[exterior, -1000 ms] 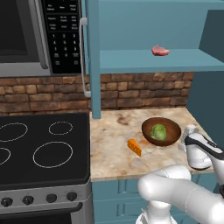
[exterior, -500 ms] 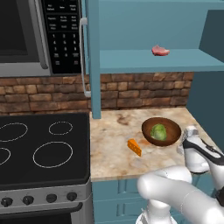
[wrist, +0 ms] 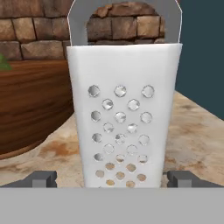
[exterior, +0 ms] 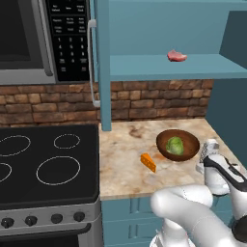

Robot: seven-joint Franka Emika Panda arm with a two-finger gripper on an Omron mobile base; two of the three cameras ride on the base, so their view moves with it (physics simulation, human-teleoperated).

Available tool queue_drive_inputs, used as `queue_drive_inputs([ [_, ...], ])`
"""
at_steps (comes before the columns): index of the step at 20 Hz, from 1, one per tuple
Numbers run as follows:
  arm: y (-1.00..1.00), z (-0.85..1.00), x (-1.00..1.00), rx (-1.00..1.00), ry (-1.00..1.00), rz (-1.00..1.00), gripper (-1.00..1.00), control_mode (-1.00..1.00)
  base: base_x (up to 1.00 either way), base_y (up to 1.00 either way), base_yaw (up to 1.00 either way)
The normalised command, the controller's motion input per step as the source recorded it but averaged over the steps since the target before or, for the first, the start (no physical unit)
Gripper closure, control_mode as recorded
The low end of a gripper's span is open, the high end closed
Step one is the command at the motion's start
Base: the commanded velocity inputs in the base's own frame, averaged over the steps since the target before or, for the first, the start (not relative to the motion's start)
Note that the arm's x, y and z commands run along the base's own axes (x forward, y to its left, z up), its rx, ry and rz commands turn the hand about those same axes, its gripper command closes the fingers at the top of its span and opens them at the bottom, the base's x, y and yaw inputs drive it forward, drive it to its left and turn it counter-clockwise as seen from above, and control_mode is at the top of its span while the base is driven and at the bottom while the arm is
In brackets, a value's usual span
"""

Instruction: Pick the cheese from the fridge and the cheese grater from the cabinet and place them next to the salad bowl.

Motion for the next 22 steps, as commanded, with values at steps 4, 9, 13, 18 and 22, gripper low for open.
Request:
queue_drive_inputs([
  [4, 0.00, 0.16, -0.25, -0.02, 0.00, -0.01, -1.00, -1.00, 0.00, 0.00, 0.00],
  [9, 0.00, 0.24, -0.20, -0.02, 0.00, -0.05, -1.00, -1.00, 0.00, 0.00, 0.00],
  [13, 0.04, 0.36, -0.25, 0.00, 0.03, -0.07, -1.00, -1.00, 0.00, 0.00, 0.00],
  [18, 0.03, 0.42, -0.29, 0.00, 0.11, -0.05, -1.00, -1.00, 0.00, 0.00, 0.00],
  [22, 0.11, 0.44, -0.32, -0.01, 0.22, -0.04, -1.00, -1.00, 0.00, 0.00, 0.00],
])
